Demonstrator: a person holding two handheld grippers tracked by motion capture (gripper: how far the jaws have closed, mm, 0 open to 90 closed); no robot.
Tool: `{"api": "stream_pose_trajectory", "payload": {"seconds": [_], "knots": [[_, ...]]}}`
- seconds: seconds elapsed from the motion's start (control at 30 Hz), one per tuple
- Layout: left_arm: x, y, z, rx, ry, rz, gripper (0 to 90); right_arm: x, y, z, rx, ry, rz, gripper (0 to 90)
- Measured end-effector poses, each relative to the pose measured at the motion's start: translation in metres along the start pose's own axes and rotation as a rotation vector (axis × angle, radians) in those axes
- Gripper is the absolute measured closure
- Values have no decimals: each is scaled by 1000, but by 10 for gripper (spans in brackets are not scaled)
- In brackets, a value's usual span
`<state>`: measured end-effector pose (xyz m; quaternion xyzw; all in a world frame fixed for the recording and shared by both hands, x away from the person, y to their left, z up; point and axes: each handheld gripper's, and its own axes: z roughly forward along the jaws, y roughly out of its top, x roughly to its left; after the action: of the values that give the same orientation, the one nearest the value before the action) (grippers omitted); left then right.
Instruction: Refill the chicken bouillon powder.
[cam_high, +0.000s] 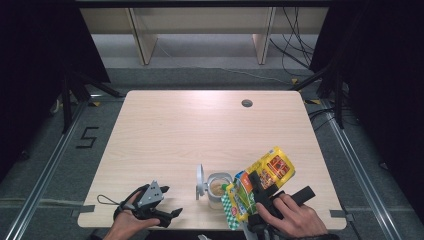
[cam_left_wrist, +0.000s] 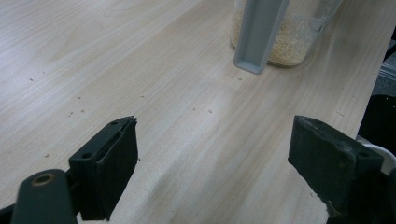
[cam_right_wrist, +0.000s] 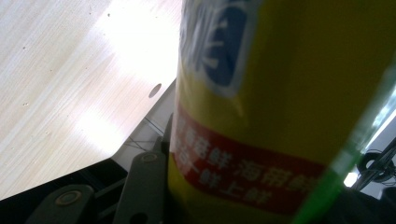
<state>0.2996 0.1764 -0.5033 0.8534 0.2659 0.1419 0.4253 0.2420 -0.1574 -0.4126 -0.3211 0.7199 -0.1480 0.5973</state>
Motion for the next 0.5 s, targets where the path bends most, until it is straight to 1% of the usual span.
{"api": "stream_pose_trajectory", "payload": {"seconds": [0.07, 0.13, 0.17, 0.2, 0.23, 0.27, 0.3, 0.37, 0.4, 0.43, 0.47, 0.5], "knots": [[-1, 0, 1, -10, -4, -12, 152, 0, 0, 0, 0, 1, 0, 636], [-1, 0, 1, -12, -1, -11, 152, 0, 0, 0, 0, 2, 3, 636], [0, 0, 0, 2, -1, -8, 152, 1, 0, 0, 0, 2, 3, 636], [-1, 0, 0, 2, 0, -22, 152, 1, 0, 0, -2, 2, 4, 636], [-1, 0, 1, -14, -1, -18, 152, 1, 0, 0, -2, 3, 3, 636], [-1, 0, 1, -9, -1, -10, 152, 1, 0, 0, -1, 2, 4, 636], [-2, -1, 1, -11, 0, -40, 152, 1, 0, 0, -2, 2, 4, 636], [-1, 0, 0, 3, 1, -17, 152, 0, 0, 0, -3, 3, 1, 636], [0, 0, 0, -8, -1, -4, 152, 1, 0, 0, -2, 2, 3, 636], [0, 0, 0, -1, -2, -1, 152, 1, 0, 0, -2, 3, 4, 636], [-1, 0, 0, -9, -5, -11, 152, 1, 0, 0, -3, 3, 2, 636], [1, 0, -1, 7, -1, 10, 152, 0, -1, 0, -3, 3, 3, 636]]}}
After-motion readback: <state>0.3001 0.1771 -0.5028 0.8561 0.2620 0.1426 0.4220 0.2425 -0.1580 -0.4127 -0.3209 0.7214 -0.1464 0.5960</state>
